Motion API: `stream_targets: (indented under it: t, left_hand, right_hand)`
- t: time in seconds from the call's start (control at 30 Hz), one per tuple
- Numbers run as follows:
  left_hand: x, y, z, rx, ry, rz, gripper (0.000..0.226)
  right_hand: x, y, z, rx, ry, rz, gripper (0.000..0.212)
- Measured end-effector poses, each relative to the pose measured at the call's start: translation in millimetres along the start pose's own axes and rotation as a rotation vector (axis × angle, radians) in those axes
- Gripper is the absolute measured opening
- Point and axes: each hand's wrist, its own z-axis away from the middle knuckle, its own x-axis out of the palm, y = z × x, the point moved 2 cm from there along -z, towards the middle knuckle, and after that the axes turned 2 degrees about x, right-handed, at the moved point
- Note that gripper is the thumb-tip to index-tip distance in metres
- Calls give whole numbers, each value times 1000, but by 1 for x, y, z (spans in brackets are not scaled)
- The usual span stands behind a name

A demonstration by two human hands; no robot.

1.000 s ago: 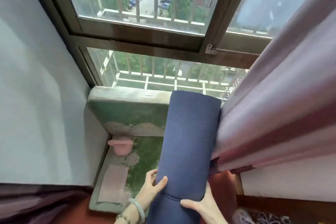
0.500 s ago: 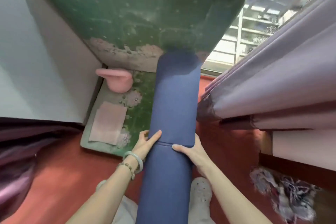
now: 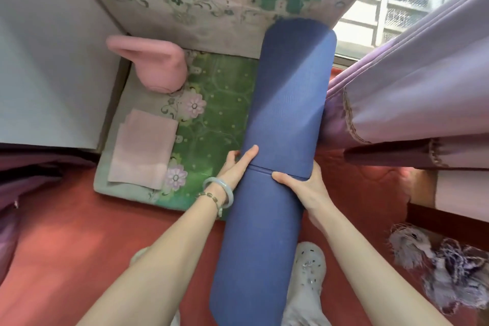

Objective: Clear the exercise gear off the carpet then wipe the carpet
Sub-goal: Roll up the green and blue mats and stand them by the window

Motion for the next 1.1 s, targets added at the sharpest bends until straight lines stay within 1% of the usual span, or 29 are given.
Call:
stream_targets:
  t: [0.1, 0.2, 0.3, 0.33, 0.37, 0.43, 0.47, 0.53, 0.57, 0.6, 0.67, 0.73, 0.8, 0.83, 0.93, 1.1]
  left_hand:
    - [1, -4, -26, -6, -9, 26, 113]
    - [-14, -18, -52, -4, 4, 12, 109]
    - [-24, -28, -51, -1, 8, -27, 111]
    - [-23, -27, -42, 11, -4, -32, 107]
    - [-20, -21, -31, 33, -22, -26, 98]
    - [-22, -17, -19, 72, -31, -49, 78]
    - [-27, -19, -16, 88, -15, -60, 77]
    - [-43, -19, -11, 117, 34, -71, 90]
    - [-53, -19, -9, 122, 62, -74, 93]
    - [-62, -19, -9, 120, 88, -70, 91]
    - [-77, -18, -9, 111, 118, -83, 81]
    - [-87, -18, -12, 110, 142, -122, 72]
    - [-88, -18, -17, 110, 148, -166, 75]
    - [-87, -18, -18, 103, 142, -174, 78]
    - [-81, -20, -18, 83, 119, -128, 87]
    - [-88, -23, -13, 94, 166, -135, 115]
  right_hand:
    - [6, 12, -20, 13, 89, 70, 111]
    - [27, 18, -31, 31, 117, 94, 114]
    - [40, 17, -38, 49, 130, 123, 117]
    - [40, 18, -39, 30, 115, 118, 116]
    - [39, 18, -37, 12, 97, 101, 113]
    - [38, 12, -26, -1, 34, 38, 101]
    - [39, 9, -21, -1, -4, 1, 93]
    - [49, 5, -18, 0, -84, -80, 82]
    - [56, 1, -18, 0, -126, -108, 79]
    - [63, -2, -19, 5, -167, -128, 78]
    - [78, -7, -22, 25, -230, -135, 76]
    - [87, -5, -29, 50, -251, -127, 75]
    - [89, -2, -33, 80, -250, -123, 79]
    - [87, -1, -34, 107, -255, -121, 85]
    - [74, 5, -30, 204, -267, -120, 115]
    - [55, 10, -25, 260, -259, -188, 132]
